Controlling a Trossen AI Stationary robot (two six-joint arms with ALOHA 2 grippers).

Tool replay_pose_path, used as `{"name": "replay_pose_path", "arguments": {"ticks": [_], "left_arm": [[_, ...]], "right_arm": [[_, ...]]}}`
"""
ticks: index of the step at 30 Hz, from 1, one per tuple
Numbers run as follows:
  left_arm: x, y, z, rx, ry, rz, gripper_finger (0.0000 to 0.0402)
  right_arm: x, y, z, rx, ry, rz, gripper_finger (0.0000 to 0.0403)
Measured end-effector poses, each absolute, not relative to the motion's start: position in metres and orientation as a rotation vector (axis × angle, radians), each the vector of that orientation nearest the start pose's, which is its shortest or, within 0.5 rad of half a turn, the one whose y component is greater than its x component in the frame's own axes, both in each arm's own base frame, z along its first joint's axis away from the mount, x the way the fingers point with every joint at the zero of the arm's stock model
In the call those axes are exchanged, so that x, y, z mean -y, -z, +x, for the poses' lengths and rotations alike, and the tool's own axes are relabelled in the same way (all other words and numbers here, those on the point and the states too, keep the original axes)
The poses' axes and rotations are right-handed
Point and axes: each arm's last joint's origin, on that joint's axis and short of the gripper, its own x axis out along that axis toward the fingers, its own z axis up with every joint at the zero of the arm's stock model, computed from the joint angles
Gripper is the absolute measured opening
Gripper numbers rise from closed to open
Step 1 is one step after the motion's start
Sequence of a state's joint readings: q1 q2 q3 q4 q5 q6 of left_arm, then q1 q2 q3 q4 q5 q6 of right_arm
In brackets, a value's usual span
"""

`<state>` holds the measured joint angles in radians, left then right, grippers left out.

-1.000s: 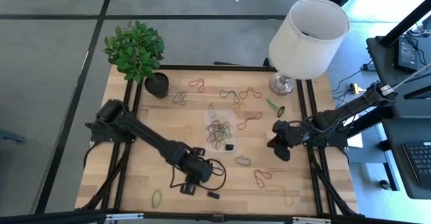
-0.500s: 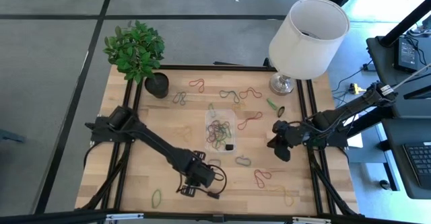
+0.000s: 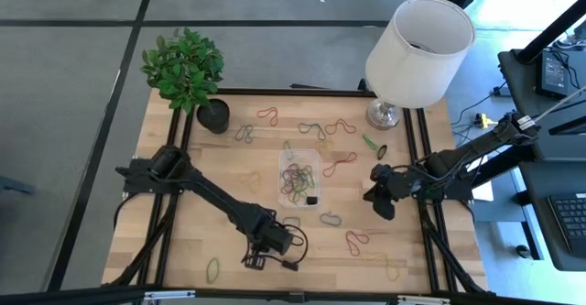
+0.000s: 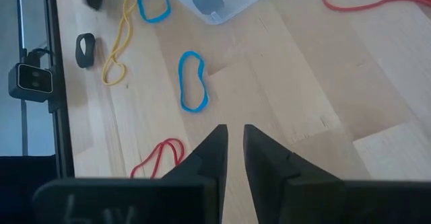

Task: Pick and place rubber bands into bin
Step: Put the black rubber band into the transparent container

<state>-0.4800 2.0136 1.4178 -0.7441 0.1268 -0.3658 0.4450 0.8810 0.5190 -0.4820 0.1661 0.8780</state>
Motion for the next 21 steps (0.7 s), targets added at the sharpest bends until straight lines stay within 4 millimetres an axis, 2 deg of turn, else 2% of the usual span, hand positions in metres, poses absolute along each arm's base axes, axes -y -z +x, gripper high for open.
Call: {"name": "replay_pose_path", "arguments": {"ticks": [4,6,9,13,15,18,21], "left_arm": [[0.169,-0.189,0.346,-1.347,0.236,-0.15,0.0004],[0.156,-0.211,0.344,-1.302,0.207,-0.197,0.0004],[0.129,-0.243,0.339,-1.219,0.104,-0.251,0.0004],[0.088,-0.275,0.337,-1.1,0.043,-0.242,0.0004],[0.066,-0.282,0.339,-1.068,0.013,-0.238,0.0004],[0.031,-0.282,0.345,-1.066,-0.044,-0.254,0.0004],[0.001,-0.281,0.36,-1.054,-0.033,-0.259,0.0003]], "right_arm": [[-0.067,-0.205,0.153,-0.847,0.105,0.573,0.0053],[-0.068,-0.205,0.153,-0.842,0.103,0.577,0.0053],[-0.068,-0.205,0.153,-0.837,0.106,0.577,0.0053],[-0.067,-0.206,0.154,-0.823,0.12,0.572,0.0053],[-0.067,-0.206,0.154,-0.815,0.116,0.576,0.0053],[-0.067,-0.207,0.155,-0.808,0.115,0.58,0.0053],[-0.067,-0.207,0.155,-0.803,0.118,0.585,0.0053]]}}
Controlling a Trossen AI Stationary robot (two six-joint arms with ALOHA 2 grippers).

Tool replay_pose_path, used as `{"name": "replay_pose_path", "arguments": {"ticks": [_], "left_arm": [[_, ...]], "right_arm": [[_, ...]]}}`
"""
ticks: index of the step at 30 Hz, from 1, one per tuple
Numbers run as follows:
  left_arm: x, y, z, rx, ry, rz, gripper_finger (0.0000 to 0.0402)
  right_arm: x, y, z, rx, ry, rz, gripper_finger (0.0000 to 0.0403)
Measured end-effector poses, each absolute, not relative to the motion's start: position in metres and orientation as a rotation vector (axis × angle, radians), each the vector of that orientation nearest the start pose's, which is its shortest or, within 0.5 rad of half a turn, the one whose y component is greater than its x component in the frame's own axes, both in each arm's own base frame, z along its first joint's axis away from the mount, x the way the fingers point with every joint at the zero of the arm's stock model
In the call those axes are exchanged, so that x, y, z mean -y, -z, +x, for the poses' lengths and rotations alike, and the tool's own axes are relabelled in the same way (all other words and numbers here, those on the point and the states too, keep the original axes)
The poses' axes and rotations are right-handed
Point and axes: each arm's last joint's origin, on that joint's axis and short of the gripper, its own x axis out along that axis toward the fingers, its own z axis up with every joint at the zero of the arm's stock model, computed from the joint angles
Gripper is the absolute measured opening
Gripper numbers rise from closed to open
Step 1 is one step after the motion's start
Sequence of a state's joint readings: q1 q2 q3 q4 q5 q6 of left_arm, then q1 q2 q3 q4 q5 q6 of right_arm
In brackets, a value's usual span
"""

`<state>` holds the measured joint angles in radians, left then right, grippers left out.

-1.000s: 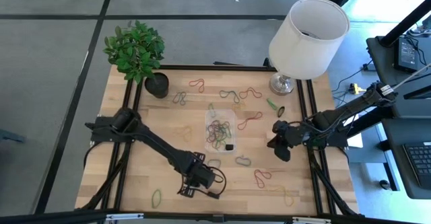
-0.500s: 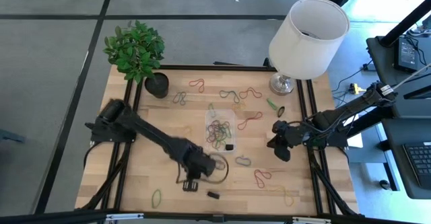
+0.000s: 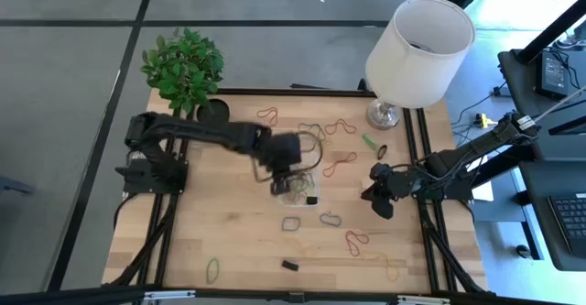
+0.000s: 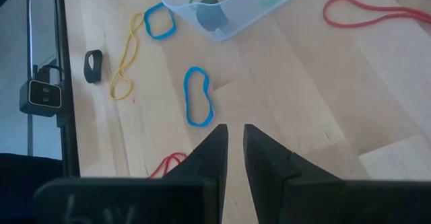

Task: Pick and place rubber bands into bin
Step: Put the black rubber band into the transparent container, then put the red rubber band into the transparent container

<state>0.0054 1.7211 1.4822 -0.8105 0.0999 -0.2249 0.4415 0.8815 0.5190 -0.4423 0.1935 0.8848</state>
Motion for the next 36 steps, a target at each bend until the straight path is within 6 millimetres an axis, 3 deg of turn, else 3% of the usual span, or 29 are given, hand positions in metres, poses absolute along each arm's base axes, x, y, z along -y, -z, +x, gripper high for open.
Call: {"name": "replay_pose_path", "arguments": {"ticks": [7,13,18,22,27,32,36], "left_arm": [[-0.041,-0.248,0.396,-1.152,-0.02,-0.239,0.0005],[-0.051,-0.215,0.409,-1.257,0.073,-0.203,0.0032],[-0.055,-0.206,0.413,-1.281,0.079,-0.187,0.0071],[-0.061,-0.211,0.41,-1.266,0.05,-0.178,0.0096],[-0.074,-0.239,0.392,-1.258,-0.057,-0.227,0.0102],[-0.076,-0.273,0.364,-1.231,-0.116,-0.272,0.0076],[-0.065,-0.284,0.338,-1.19,-0.112,-0.292,0.003]], "right_arm": [[-0.065,-0.208,0.157,-0.744,0.189,0.59,0.0053],[-0.064,-0.209,0.157,-0.712,0.238,0.602,0.0053],[-0.064,-0.209,0.157,-0.712,0.239,0.602,0.0053],[-0.064,-0.209,0.157,-0.709,0.243,0.6,0.0053],[-0.064,-0.209,0.157,-0.708,0.242,0.599,0.0053],[-0.064,-0.209,0.157,-0.707,0.24,0.598,0.0053],[-0.064,-0.209,0.157,-0.71,0.225,0.557,0.0053]]}}
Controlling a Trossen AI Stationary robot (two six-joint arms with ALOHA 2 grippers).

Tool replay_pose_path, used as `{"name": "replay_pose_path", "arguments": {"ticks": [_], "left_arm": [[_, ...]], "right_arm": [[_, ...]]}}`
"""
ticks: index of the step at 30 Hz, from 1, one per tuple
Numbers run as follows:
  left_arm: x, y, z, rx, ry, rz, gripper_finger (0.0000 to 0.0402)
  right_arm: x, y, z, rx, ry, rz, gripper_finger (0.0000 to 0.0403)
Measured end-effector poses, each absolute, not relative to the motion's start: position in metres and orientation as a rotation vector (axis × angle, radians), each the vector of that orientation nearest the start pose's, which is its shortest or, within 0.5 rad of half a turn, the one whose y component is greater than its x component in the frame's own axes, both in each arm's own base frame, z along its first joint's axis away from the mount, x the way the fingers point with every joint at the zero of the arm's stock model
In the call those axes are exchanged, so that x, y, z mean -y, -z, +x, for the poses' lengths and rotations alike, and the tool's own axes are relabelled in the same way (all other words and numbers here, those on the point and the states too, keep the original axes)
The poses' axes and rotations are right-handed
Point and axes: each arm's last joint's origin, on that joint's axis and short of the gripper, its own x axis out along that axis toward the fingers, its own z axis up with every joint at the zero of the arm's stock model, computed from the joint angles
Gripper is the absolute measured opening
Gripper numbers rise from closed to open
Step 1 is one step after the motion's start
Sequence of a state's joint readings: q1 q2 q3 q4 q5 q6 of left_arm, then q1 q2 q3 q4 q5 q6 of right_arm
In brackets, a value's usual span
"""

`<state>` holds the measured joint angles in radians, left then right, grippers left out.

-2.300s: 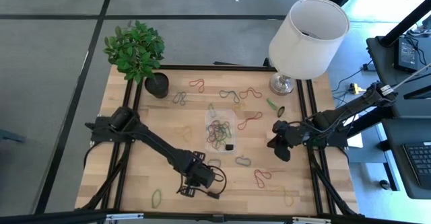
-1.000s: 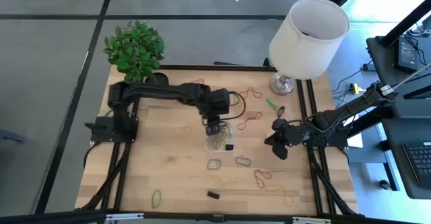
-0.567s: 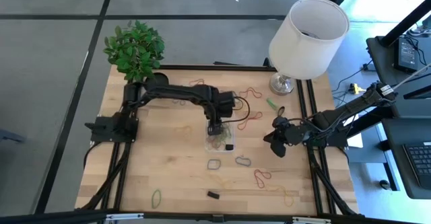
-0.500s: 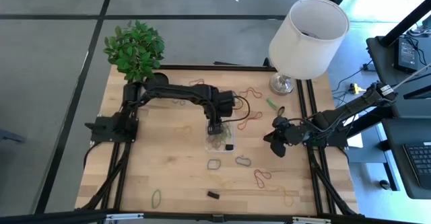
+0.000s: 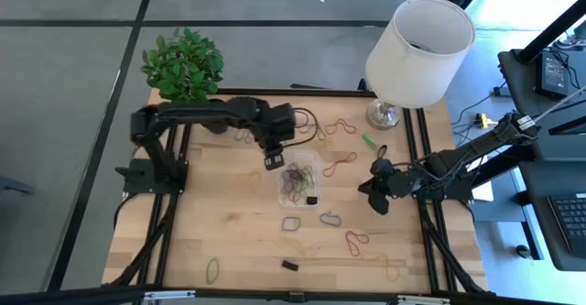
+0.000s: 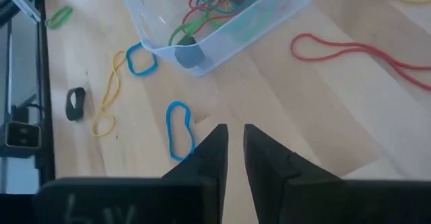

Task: Pick and place rubber bands into bin
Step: Put the red rubber band into the transparent container

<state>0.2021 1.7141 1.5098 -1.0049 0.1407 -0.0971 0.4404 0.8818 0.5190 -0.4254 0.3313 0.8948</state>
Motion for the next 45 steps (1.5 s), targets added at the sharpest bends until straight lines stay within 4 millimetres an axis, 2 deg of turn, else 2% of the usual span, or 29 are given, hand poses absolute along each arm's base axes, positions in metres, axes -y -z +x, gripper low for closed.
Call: {"name": "replay_pose_path", "arguments": {"ticks": [2,8,14,18,22,28,33,36,41,45], "left_arm": [[-0.057,-0.285,0.321,-1.172,-0.123,-0.321,0.0008],[-0.035,-0.272,0.275,-1.066,-0.167,-0.435,0.0002],[-0.015,-0.242,0.24,-1.036,-0.157,-0.491,0.0002],[-0.012,-0.224,0.221,-1.053,-0.168,-0.514,0.0002],[-0.016,-0.213,0.206,-1.059,-0.182,-0.508,0.0002],[-0.024,-0.207,0.191,-1.041,-0.177,-0.458,0.0002],[-0.03,-0.21,0.188,-1.018,-0.166,-0.411,0.0002],[-0.034,-0.211,0.186,-1.012,-0.163,-0.386,0.0002],[-0.039,-0.211,0.186,-1.008,-0.156,-0.341,0.0002],[-0.044,-0.211,0.185,-1.0,-0.149,-0.296,0.0002]], "right_arm": [[-0.064,-0.209,0.158,-0.704,0.213,0.51,0.0053],[-0.061,-0.213,0.165,-0.637,0.206,0.414,0.0062],[-0.048,-0.205,0.182,-0.635,0.277,0.368,0.0116],[-0.036,-0.201,0.198,-0.661,0.303,0.357,0.0154],[-0.018,-0.205,0.219,-0.755,0.285,0.34,0.0169],[0.01,-0.198,0.25,-1.027,0.193,0.168,0.0171],[0.026,-0.181,0.27,-1.268,0.053,-0.081,0.0171],[0.034,-0.166,0.28,-1.364,-0.027,-0.171,0.0171],[0.048,-0.144,0.293,-1.447,-0.055,-0.193,0.0159],[0.057,-0.134,0.298,-1.481,-0.051,-0.164,0.0134]]}}
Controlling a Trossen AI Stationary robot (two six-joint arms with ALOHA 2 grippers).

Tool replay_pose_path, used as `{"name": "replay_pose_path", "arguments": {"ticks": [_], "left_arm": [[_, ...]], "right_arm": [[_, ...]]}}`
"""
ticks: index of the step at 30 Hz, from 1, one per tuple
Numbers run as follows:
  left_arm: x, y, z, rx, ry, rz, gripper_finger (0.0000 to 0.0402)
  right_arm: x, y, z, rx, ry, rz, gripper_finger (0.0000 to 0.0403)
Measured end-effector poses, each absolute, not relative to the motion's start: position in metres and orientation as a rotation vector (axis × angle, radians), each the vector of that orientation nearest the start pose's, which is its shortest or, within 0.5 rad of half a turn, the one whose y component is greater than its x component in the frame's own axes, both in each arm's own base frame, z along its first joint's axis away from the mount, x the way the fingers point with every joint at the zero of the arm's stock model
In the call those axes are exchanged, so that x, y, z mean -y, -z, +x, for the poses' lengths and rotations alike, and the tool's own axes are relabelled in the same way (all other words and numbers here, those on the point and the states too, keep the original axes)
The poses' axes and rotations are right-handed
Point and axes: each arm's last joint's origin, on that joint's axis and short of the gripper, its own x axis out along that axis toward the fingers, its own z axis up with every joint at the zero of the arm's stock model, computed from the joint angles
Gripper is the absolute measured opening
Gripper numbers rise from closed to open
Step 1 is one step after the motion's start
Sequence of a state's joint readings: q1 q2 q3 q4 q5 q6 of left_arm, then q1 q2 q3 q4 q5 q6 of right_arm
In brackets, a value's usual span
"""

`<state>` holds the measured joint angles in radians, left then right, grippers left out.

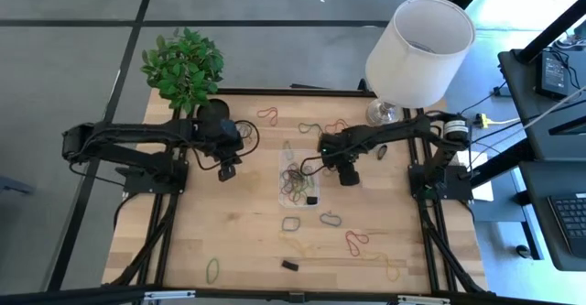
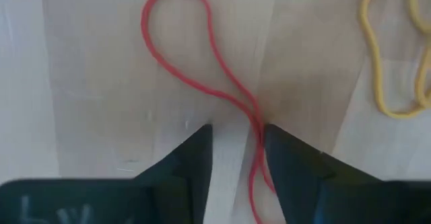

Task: Pick and place rubber bands into bin
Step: Put the red rubber band into the transparent container

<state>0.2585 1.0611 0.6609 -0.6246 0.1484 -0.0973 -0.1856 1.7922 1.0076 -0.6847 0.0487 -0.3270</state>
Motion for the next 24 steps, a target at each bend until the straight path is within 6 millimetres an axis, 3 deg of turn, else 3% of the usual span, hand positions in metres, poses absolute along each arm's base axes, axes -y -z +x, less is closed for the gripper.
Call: {"name": "replay_pose_path", "arguments": {"ticks": [6,11,15,19,22,24], "left_arm": [[-0.052,-0.211,0.183,-0.997,-0.151,-0.254,0.0002],[-0.058,-0.211,0.181,-0.997,-0.15,-0.218,0.0002],[-0.061,-0.211,0.18,-0.998,-0.149,-0.19,0.0002],[-0.063,-0.211,0.18,-0.998,-0.145,-0.167,0.0002],[-0.064,-0.212,0.18,-0.996,-0.147,-0.167,0.0003],[-0.064,-0.212,0.18,-0.994,-0.147,-0.166,0.0002]], "right_arm": [[0.07,-0.127,0.296,-1.497,-0.054,-0.092,0.0083],[0.074,-0.128,0.295,-1.494,-0.031,-0.045,0.0015],[0.073,-0.13,0.293,-1.506,0.061,0.061,0.0008],[0.067,-0.146,0.284,-1.598,0.113,0.142,0.0003],[0.064,-0.179,0.294,-1.492,0.142,0.151,0.0002],[0.057,-0.196,0.29,-1.518,0.169,0.157,0.0002]]}}
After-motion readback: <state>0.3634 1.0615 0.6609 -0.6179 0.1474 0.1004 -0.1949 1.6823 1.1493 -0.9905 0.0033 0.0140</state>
